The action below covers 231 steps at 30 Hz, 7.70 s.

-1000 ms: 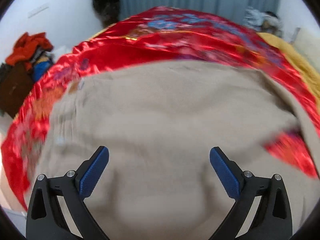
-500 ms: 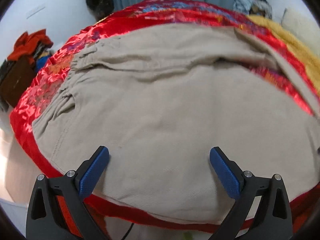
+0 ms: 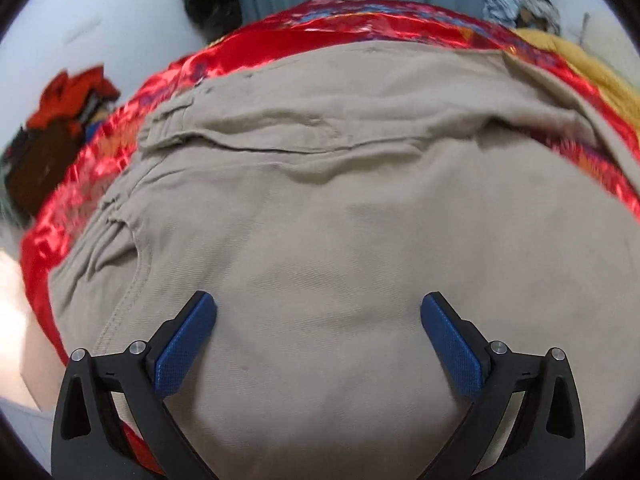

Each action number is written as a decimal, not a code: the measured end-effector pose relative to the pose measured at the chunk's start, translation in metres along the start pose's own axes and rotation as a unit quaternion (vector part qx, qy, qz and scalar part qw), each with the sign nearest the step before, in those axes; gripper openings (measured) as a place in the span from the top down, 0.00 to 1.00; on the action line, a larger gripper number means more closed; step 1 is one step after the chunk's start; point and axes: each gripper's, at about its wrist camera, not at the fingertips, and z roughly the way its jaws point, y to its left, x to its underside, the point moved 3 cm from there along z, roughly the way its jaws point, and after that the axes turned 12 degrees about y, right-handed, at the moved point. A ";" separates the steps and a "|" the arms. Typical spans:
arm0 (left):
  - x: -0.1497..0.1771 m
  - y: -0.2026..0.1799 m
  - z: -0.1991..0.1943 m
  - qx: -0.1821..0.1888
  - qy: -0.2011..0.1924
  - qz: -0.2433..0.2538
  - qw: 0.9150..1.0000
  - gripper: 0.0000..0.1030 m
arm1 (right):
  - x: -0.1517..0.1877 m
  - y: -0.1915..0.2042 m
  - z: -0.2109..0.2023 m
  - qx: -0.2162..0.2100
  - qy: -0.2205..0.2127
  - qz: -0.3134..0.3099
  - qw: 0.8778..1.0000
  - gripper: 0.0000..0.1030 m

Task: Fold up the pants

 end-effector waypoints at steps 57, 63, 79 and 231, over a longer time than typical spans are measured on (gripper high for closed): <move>-0.163 -0.017 -0.124 0.351 -0.005 -0.119 0.929 0.97 | -0.135 -0.035 -0.140 -0.069 -0.047 -0.008 0.996 0.97; -0.069 0.005 -0.176 0.289 -0.085 -0.049 0.952 0.96 | -0.137 -0.007 -0.197 -0.087 -0.106 -0.121 0.983 0.97; 0.042 -0.065 -0.083 0.211 0.054 0.031 0.976 0.96 | -0.028 -0.159 -0.070 0.106 0.080 0.060 0.989 0.97; 0.139 -0.289 -0.091 0.088 -0.024 0.371 0.924 0.14 | 0.037 -0.213 -0.157 -0.012 -0.144 0.291 0.946 0.33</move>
